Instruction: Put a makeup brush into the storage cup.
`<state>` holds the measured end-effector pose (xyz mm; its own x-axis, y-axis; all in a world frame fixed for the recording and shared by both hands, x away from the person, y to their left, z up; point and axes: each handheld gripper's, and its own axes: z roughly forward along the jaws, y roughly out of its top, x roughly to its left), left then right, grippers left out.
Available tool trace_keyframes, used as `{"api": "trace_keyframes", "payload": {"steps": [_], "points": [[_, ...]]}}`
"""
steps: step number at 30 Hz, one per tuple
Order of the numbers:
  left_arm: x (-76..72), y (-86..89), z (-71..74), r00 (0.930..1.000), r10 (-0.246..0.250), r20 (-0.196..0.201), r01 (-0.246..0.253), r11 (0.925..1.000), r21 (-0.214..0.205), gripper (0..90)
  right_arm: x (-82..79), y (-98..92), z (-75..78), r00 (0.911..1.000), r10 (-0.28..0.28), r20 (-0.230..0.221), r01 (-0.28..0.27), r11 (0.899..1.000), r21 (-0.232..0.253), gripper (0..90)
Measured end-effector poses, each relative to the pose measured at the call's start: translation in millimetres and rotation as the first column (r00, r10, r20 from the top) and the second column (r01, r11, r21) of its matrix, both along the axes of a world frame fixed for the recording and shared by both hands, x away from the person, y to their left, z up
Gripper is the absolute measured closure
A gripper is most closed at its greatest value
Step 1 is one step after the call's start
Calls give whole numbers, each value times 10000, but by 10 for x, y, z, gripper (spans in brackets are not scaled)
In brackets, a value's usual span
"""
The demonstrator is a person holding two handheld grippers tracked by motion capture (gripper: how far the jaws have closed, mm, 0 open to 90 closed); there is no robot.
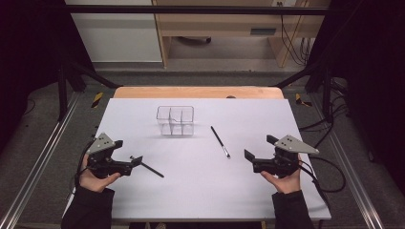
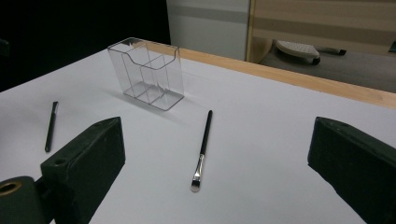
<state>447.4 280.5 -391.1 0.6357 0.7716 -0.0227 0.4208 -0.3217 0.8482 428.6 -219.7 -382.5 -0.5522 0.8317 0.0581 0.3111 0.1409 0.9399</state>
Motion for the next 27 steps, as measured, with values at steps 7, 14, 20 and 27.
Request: {"api": "trace_keyframes", "payload": {"steps": [7, 14, 20, 27], "points": [[92, -24, -55, 9991, -308, -294, 318, 9988, 372, 34, -2, 10, -5, 10000, -22, -32, 22, 10000, 32, 45], [178, -104, -157, 9956, -671, -651, 724, 9939, 833, 38, -2, 15, -12, 10000, -10, -28, 10, 10000, -35, 43], [223, -177, -291, 9910, -874, -1012, 1008, 9856, 1360, 42, 1, 29, -27, 10000, 7, -70, -8, 9999, -136, 41], [254, -279, -401, 9804, -1255, -1522, 1554, 9665, 2043, 43, 0, 36, -32, 9999, 8, -127, -10, 9999, -163, 39]]}}
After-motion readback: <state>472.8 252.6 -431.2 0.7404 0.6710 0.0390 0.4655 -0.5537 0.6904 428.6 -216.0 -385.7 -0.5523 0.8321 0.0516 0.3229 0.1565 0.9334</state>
